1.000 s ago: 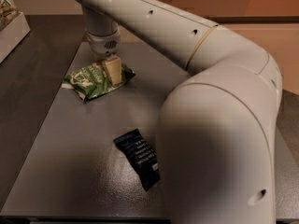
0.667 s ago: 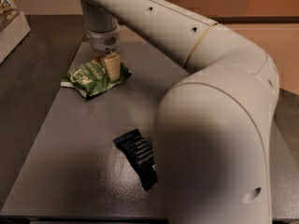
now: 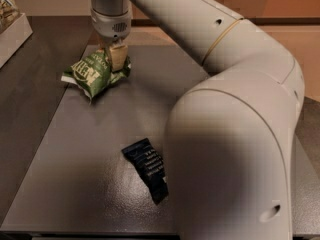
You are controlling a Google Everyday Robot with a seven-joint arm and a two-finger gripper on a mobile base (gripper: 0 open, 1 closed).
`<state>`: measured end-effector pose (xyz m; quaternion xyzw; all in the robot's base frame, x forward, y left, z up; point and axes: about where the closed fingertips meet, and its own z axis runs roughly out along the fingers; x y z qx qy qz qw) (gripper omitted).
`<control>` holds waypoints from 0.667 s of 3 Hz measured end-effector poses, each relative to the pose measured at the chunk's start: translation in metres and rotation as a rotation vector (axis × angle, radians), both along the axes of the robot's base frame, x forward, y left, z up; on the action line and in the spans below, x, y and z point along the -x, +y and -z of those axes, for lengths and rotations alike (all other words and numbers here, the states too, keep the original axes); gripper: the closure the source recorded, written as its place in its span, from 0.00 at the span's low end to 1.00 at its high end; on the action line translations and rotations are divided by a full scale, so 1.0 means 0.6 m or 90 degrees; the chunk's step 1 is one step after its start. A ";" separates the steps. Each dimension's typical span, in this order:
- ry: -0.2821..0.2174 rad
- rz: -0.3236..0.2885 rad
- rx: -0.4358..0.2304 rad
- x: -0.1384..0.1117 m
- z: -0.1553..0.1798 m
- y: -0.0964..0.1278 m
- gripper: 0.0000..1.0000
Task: Pick green jalapeno chip bag
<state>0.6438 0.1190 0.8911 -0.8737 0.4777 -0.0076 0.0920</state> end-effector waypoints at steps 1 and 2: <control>-0.011 -0.015 -0.049 0.007 -0.071 -0.001 1.00; -0.043 -0.036 -0.102 0.007 -0.145 0.004 1.00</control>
Offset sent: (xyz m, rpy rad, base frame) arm -0.0380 -0.0350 0.1392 0.1142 0.0244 0.1151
